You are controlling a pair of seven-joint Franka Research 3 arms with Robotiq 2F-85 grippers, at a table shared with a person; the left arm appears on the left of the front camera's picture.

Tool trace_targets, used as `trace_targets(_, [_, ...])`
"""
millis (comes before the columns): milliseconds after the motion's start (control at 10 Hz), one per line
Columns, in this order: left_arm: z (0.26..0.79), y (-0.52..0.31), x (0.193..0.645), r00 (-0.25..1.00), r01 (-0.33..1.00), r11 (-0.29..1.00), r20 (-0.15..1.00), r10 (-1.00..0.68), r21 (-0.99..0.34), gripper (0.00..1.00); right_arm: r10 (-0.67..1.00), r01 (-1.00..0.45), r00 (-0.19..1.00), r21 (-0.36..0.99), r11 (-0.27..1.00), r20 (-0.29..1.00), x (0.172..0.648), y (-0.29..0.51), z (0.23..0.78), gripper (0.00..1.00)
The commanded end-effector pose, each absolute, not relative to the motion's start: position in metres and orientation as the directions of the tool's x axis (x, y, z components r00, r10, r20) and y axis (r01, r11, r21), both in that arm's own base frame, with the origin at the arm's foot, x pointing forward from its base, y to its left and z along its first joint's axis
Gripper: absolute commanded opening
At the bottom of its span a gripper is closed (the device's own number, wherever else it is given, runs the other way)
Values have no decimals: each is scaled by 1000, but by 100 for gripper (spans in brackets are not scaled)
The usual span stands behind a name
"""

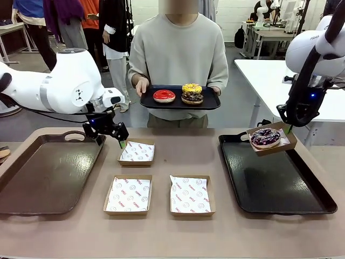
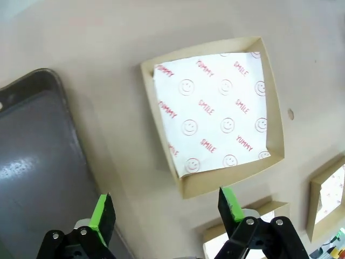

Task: Individually package the donuts and arrange them on the tray.
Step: Place the picked Paper togo box on the Handle tray while simultaneously picking up another Paper togo box from the table with the other hand.

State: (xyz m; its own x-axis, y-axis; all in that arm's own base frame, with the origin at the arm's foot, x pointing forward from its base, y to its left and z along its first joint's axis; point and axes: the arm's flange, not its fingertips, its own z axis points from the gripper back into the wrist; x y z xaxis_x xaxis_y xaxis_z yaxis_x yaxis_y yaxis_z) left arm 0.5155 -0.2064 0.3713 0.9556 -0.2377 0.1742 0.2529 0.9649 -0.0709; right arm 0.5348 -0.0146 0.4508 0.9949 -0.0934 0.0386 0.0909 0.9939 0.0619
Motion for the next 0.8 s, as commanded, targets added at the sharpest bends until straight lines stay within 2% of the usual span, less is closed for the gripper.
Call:
trace_targets(0, [362,-222,521,965,208,975,179,-191,-81,100,-97,94,995,63,994,34,533,-15,451,1])
trace_targets(700, [361,-220,516,960,241,967,169,-225,-83,100,-97,94,995,63,994,34,533,-15,451,1])
